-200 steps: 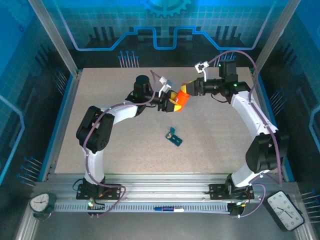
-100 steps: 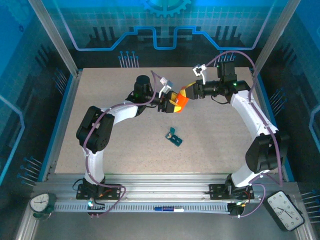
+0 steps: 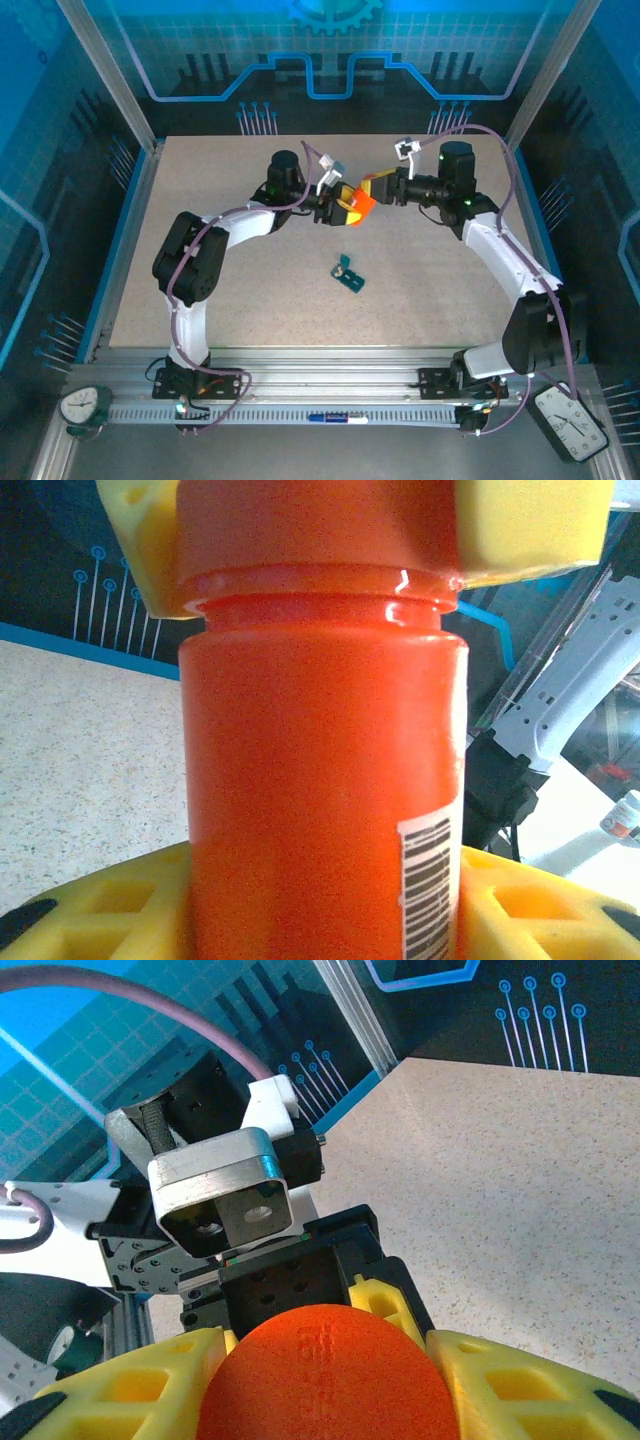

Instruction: Sort the pills into containers

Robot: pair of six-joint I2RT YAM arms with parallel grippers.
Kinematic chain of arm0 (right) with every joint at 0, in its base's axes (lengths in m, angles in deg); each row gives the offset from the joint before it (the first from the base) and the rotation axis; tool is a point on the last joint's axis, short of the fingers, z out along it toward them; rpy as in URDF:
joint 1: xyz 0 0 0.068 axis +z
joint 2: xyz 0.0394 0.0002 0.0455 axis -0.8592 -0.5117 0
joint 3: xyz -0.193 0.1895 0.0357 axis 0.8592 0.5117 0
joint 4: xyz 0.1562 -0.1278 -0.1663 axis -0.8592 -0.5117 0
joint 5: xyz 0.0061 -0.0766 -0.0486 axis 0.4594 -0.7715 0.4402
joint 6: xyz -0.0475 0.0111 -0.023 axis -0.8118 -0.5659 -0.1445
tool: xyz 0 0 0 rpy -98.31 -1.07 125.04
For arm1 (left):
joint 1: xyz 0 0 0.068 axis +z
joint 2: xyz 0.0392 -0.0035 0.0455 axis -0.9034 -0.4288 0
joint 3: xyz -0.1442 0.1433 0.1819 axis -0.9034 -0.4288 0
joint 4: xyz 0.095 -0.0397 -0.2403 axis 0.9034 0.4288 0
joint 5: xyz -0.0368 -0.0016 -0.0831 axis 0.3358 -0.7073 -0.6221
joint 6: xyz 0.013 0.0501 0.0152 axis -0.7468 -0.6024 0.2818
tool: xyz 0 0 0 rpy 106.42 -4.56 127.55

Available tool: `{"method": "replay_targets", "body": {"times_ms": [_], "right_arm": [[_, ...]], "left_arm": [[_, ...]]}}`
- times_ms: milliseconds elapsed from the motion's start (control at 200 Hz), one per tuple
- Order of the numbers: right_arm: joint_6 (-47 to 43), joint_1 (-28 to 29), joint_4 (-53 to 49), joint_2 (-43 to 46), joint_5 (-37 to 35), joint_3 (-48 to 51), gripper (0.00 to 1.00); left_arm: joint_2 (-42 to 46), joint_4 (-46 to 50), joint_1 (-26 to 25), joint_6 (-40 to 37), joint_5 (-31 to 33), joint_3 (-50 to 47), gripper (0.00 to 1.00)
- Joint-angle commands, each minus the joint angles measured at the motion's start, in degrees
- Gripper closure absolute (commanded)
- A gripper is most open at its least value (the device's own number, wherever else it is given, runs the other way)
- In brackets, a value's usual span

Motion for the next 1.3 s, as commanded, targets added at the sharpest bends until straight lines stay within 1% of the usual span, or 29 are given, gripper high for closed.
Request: {"method": "replay_targets", "body": {"times_ms": [0, 175, 320, 550, 630, 760, 840, 966, 1166, 1296], "right_arm": [[1.91, 3.94, -5.19, -2.92, -0.79, 1.79, 0.92], [4.23, 8.61, -3.01, -4.71, -2.76, 1.51, 0.92], [5.15, 10.32, -1.84, -5.78, -3.86, 1.36, 0.94], [3.68, 9.29, -4.37, -5.32, -4.63, 0.06, 0.93], [3.07, 8.95, -5.33, -4.75, -4.90, 0.02, 0.93], [2.38, 8.54, -6.75, -3.66, -5.34, -0.47, 0.86], [2.31, 7.89, -7.38, -2.68, -5.49, -0.68, 0.85], [1.68, 6.67, -8.84, -1.02, -5.36, -0.69, 0.85], [-0.01, 6.25, -10.15, 1.06, -5.25, 1.25, 0.90], [-0.32, 5.87, -10.19, 2.49, -5.59, 3.35, 0.91]], "left_arm": [[2.18, -8.66, -0.36, 2.09, 2.76, 2.11, 1.00], [1.74, -8.77, -1.12, 1.80, 3.15, 2.10, 1.00], [2.15, -8.35, -1.15, 1.17, 3.35, 1.68, 1.00], [3.94, -2.13, -1.17, -4.72, 4.85, 0.96, 1.00], [4.25, -1.32, -1.16, -5.98, 5.51, 0.65, 1.00], [4.83, 0.29, -1.01, -7.50, 6.37, 0.41, 1.00], [5.47, 2.62, -1.03, -9.51, 7.26, 0.26, 1.00], [6.48, 4.42, -0.77, -11.65, 8.95, -0.51, 1.00], [7.55, 4.26, -0.56, -12.61, 10.97, -1.30, 1.00], [7.78, 3.89, -0.18, -12.70, 11.58, -1.40, 1.00]]}}
